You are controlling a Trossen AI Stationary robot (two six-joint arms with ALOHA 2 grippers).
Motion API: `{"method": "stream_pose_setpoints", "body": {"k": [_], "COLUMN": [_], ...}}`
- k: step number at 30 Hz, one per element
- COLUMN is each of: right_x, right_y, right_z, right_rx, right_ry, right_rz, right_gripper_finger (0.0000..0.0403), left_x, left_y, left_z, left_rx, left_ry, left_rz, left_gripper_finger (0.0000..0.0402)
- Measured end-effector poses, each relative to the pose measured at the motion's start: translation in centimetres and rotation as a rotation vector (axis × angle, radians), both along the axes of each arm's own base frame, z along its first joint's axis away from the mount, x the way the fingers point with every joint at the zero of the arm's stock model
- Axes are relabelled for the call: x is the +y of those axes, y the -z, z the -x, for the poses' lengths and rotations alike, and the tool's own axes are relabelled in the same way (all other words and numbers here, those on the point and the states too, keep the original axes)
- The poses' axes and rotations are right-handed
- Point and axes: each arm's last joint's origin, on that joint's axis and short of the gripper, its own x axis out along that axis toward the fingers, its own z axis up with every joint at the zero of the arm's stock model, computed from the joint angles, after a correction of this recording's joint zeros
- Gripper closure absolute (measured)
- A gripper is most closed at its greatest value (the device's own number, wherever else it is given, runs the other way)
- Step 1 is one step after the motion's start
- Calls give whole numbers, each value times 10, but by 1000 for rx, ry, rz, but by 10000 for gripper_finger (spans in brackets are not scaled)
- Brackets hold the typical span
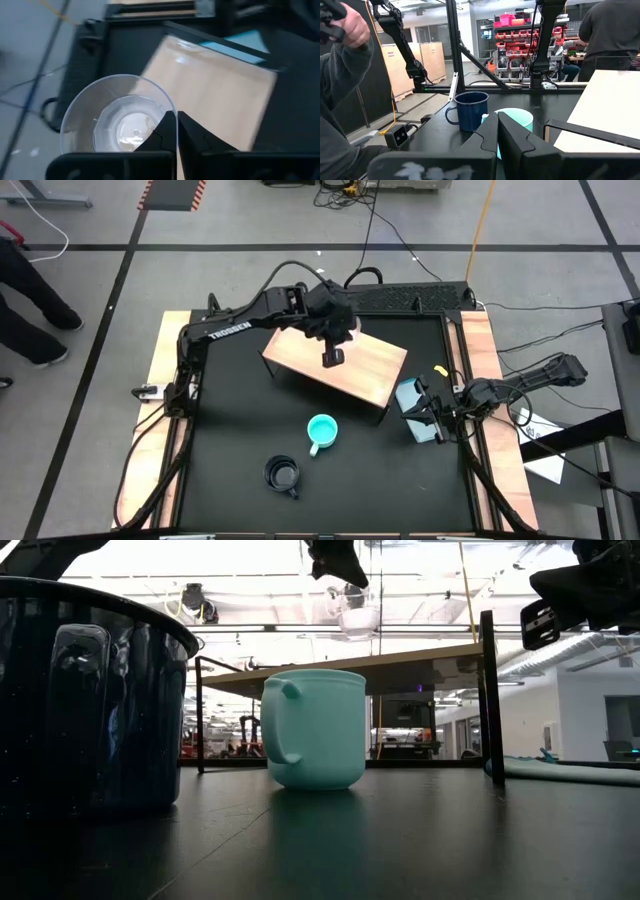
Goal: Stack small to large cups/mugs on shelf
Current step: Put the transparent mug on the shelf
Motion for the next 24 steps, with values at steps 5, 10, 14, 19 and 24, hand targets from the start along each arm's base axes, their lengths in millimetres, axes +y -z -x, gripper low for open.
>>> {"method": "stream_pose_setpoints", "body": {"k": [5,10,14,19,24], "right_x": [0,0,0,0,0], "right_y": [0,0,0,0,-1], "right_z": [0,0,0,0,0], "right_rx": [0,1,0,-3,-5], "right_ry": [0,0,0,0,-1], "right_rz": [0,0,0,-1,-7], "right_gripper_finger": [403,403,403,403,403], "left_x": [0,-4,-6,-7,1], "left_y": [-8,-26,-39,-44,-41], "left_z": [7,23,34,42,46], "left_rx": [-4,-36,-64,-60,-25], "left_ry": [-30,-37,-36,-30,-58], "left_rz": [-9,-23,-25,-16,-15], "left_gripper_finger": [401,401,401,401,401]}}
